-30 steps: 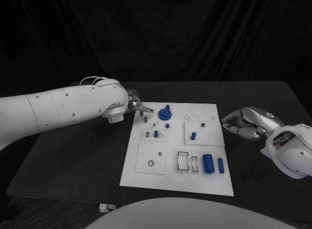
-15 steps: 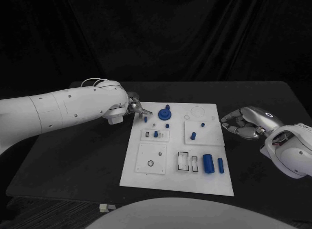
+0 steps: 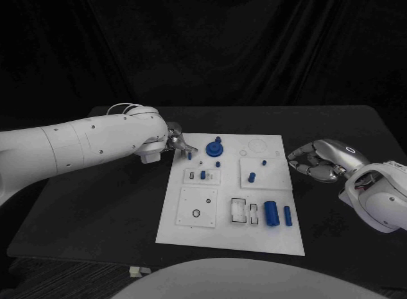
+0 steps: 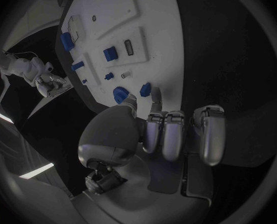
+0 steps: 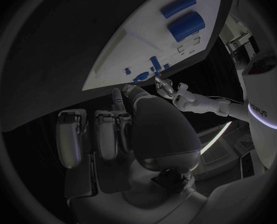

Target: Assemble the parts on the task board

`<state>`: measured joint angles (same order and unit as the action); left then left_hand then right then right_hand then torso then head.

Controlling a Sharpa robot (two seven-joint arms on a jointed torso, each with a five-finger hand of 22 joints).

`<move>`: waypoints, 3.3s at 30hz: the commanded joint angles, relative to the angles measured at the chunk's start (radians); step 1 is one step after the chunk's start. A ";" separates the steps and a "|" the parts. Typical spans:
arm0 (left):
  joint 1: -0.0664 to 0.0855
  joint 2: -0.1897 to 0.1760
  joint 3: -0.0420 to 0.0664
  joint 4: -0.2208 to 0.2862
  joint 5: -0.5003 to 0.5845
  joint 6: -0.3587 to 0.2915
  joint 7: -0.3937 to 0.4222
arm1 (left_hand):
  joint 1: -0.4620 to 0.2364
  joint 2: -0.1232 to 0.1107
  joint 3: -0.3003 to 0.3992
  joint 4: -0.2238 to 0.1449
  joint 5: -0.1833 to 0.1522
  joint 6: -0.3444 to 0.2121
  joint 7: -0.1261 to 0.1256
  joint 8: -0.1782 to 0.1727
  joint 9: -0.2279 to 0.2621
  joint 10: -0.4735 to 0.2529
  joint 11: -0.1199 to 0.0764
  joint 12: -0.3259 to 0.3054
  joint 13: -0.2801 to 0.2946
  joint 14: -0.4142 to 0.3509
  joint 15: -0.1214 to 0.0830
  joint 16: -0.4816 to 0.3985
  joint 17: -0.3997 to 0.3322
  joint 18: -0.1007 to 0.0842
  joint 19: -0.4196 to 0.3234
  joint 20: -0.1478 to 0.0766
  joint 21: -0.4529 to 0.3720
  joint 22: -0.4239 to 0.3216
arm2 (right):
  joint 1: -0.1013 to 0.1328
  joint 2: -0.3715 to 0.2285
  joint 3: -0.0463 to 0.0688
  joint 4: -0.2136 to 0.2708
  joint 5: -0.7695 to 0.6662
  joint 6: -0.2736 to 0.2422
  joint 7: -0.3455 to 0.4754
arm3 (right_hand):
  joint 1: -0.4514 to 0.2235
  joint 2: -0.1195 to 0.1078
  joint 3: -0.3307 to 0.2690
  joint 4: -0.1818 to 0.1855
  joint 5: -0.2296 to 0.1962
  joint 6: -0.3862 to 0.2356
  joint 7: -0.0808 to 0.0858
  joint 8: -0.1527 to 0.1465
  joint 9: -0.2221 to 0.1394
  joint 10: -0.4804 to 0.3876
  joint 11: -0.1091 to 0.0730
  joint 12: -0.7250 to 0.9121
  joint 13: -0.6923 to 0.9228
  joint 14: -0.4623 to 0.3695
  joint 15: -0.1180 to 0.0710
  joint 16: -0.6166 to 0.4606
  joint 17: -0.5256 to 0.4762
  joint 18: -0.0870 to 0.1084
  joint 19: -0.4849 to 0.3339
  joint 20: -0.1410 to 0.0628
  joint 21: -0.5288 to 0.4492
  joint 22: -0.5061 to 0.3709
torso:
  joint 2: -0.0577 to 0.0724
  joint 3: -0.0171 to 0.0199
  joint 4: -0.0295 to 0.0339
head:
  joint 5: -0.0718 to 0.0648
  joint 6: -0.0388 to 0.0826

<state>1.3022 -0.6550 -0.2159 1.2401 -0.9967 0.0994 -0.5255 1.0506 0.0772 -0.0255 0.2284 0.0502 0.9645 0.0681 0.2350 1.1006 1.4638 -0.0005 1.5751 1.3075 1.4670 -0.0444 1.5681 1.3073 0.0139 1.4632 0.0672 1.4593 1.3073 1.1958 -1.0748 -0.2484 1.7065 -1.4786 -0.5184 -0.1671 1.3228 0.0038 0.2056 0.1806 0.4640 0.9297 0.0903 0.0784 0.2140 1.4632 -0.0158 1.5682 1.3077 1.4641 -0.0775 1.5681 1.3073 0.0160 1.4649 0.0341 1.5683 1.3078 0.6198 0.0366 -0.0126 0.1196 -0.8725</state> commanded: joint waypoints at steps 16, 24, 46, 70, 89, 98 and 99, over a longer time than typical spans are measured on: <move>-0.005 0.009 0.001 -0.003 -0.001 0.028 0.017 | 0.060 0.012 0.030 -0.062 0.089 0.000 0.001 -0.024 -0.011 0.107 0.008 -0.004 0.263 0.104 0.010 0.003 0.263 0.020 -0.005 0.011 -0.009 0.219 | -0.003 0.003 0.000 -0.001 -0.002 0.008 -0.007 | 0.009 0.000 0.007 -0.002 0.003 0.010 -0.001 -0.005 -0.002 0.108 0.007 0.003 0.263 0.107 0.008 0.002 0.263 -0.016 0.106 0.008 0.002 0.263 | -0.002 0.0000 0.0003 | -0.006 0.000; -0.006 0.008 0.001 -0.004 -0.001 0.030 0.020 | 0.077 0.013 0.050 -0.086 0.139 0.002 -0.001 -0.033 -0.016 0.107 0.006 -0.004 0.263 0.104 0.008 0.003 0.263 0.021 -0.008 0.010 -0.013 0.218 | -0.003 0.006 0.000 -0.004 -0.002 0.009 -0.008 | 0.009 0.000 0.008 -0.002 0.003 0.010 0.000 -0.005 -0.002 0.108 0.007 0.003 0.263 0.106 0.008 0.001 0.260 -0.015 0.104 0.008 0.000 0.262 | -0.001 0.0003 0.0013 | -0.008 0.000; -0.006 -0.004 0.001 0.009 -0.001 0.010 0.033 | 0.075 -0.040 0.325 -0.222 0.322 0.018 -0.012 -0.059 -0.029 0.107 -0.005 -0.004 0.263 0.104 -0.001 0.003 0.263 0.021 -0.008 0.001 -0.014 0.217 | -0.003 0.008 0.000 -0.006 -0.002 0.016 -0.010 | 0.011 0.001 0.012 -0.005 0.004 0.011 0.000 -0.005 -0.002 0.108 0.008 0.003 0.263 0.105 0.008 0.000 0.257 -0.015 0.103 0.008 -0.002 0.261 | -0.001 0.0006 0.0027 | 0.000 0.000; -0.006 -0.097 0.001 0.141 0.109 -0.050 0.023 | 0.027 -0.082 0.462 -0.279 0.355 0.061 -0.019 -0.048 -0.033 0.107 -0.010 -0.004 0.263 0.104 -0.005 0.003 0.263 0.023 -0.014 -0.002 -0.020 0.215 | -0.004 0.000 0.000 -0.001 -0.002 0.023 -0.017 | 0.012 0.002 0.016 -0.007 0.004 0.012 0.000 -0.005 -0.003 0.108 0.008 0.003 0.263 0.105 0.008 0.000 0.257 -0.014 0.103 0.008 -0.002 0.261 | -0.002 0.0008 -0.0003 | 0.001 0.000; -0.009 -0.137 0.000 0.261 0.133 -0.075 -0.017 | -0.006 -0.076 0.470 -0.258 0.321 0.060 -0.017 -0.055 -0.041 0.107 -0.010 -0.004 0.263 0.104 -0.007 0.003 0.263 0.024 -0.018 -0.004 -0.024 0.213 | -0.005 -0.007 0.000 0.003 -0.002 0.016 -0.017 | 0.012 0.002 0.017 -0.008 0.003 0.012 0.001 -0.005 -0.003 0.108 0.008 0.003 0.263 0.105 0.008 0.000 0.257 -0.014 0.103 0.008 -0.003 0.261 | 0.000 0.0002 -0.0008 | 0.020 0.000; -0.024 -0.132 0.000 0.265 0.133 -0.075 -0.015 | -0.009 -0.073 0.470 -0.254 0.314 0.058 -0.016 -0.056 -0.042 0.107 -0.010 -0.004 0.263 0.104 -0.006 0.003 0.263 0.025 -0.020 -0.004 -0.026 0.213 | -0.006 -0.006 0.000 0.002 -0.002 0.017 -0.017 | 0.012 0.001 0.018 -0.009 0.003 0.012 0.001 -0.005 -0.003 0.108 0.008 0.003 0.263 0.105 0.009 -0.001 0.256 -0.014 0.102 0.009 -0.003 0.261 | 0.000 0.0003 0.0013 | 0.021 0.000; -0.025 -0.132 0.000 0.264 0.133 -0.076 -0.014 | -0.009 -0.073 0.470 -0.254 0.314 0.058 -0.017 -0.057 -0.042 0.107 -0.010 -0.004 0.263 0.104 -0.006 0.003 0.263 0.025 -0.020 -0.004 -0.026 0.212 | -0.006 -0.006 0.000 0.002 -0.002 0.017 -0.017 | 0.012 0.001 0.018 -0.009 0.003 0.012 0.001 -0.005 -0.003 0.108 0.008 0.003 0.263 0.105 0.009 -0.001 0.256 -0.014 0.102 0.009 -0.003 0.261 | 0.000 0.0000 0.0009 | 0.021 0.000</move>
<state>1.2783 -0.7893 -0.2161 1.5026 -0.8738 0.0327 -0.5450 1.0468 -0.0021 0.4422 -0.0309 0.3671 1.0209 0.0482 0.1839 1.0593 1.4667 -0.0048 1.5751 1.3075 1.4670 -0.0446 1.5681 1.3073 0.0220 1.4513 0.0641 1.4385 1.3073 1.1922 -1.0802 -0.2484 1.7069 -1.4785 -0.5006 -0.1689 1.3268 0.0078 0.2167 0.1695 0.4640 0.9345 0.0909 0.0784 0.2114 1.4666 -0.0124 1.5682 1.3076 1.4669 -0.0747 1.5681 1.3073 0.0160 1.4649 0.0341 1.5683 1.3076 0.6198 0.0369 -0.0116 0.1388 -0.8725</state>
